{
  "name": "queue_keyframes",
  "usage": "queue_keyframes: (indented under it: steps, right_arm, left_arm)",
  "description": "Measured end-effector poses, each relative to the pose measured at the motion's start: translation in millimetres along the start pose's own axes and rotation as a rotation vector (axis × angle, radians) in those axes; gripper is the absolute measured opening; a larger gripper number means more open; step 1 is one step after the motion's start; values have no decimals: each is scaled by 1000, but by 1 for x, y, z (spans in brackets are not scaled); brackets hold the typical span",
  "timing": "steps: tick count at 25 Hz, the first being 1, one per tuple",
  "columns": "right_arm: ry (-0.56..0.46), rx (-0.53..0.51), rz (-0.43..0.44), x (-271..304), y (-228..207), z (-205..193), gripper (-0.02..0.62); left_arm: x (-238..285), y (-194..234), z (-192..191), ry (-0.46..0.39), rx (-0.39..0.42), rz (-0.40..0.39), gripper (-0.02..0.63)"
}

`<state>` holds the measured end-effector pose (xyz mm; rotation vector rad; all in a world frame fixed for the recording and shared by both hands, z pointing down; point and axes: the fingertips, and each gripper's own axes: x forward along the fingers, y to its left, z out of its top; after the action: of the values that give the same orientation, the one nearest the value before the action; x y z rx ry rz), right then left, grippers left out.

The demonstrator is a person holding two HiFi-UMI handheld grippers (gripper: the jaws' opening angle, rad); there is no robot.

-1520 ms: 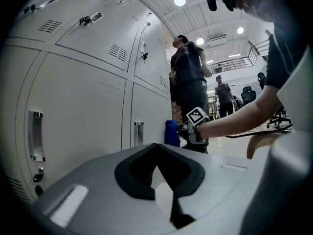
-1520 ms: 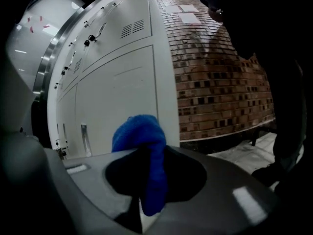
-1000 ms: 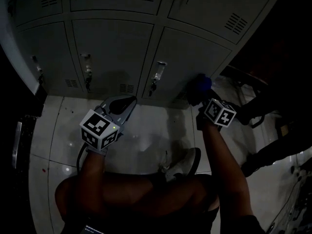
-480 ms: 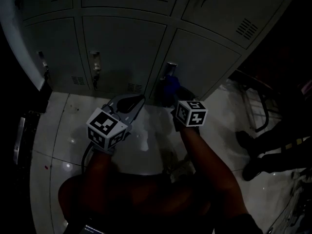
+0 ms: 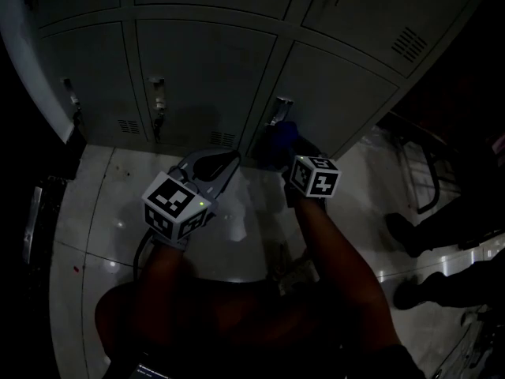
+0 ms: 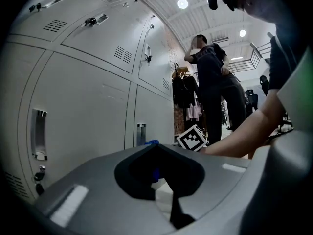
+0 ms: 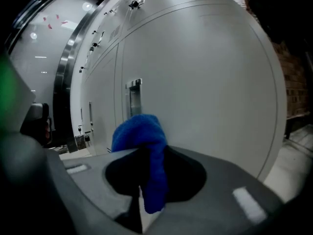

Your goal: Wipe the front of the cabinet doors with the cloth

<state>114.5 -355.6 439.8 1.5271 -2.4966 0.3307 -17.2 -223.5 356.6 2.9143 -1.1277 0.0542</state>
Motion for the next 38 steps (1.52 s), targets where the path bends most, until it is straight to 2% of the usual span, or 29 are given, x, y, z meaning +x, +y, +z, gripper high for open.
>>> queue_keyframes:
  steps: [15,19,24,26,30,34,38]
  right_arm:
    - [1,57,-263,-65,-140,-18,77]
    - [-2,93,-318,-79,-166,-23,77]
    - [-19,185,-333,-90,-176,-26,77]
    - [-33,205,-308,-92,-169,-21,77]
    - [-44,133,-235,-91,-135,-10,77]
    - [-53,102,-100,-76,-65,-3,77]
    - [-12,59,59,-52,17,-17,77]
  left_arm:
    - [3,-4,-6,23,14,-9,0]
    - [4,-4,-7,27,17,-12,0]
    - [4,-4,-7,27,17,-11,0]
    - [4,-4,-7,25,18,-9,0]
    - [3,-3,-5,20,15,-6,0]
    - [2,-2,-5,19,17,1,0]
    - [0,-2,-2,13,16,5,0]
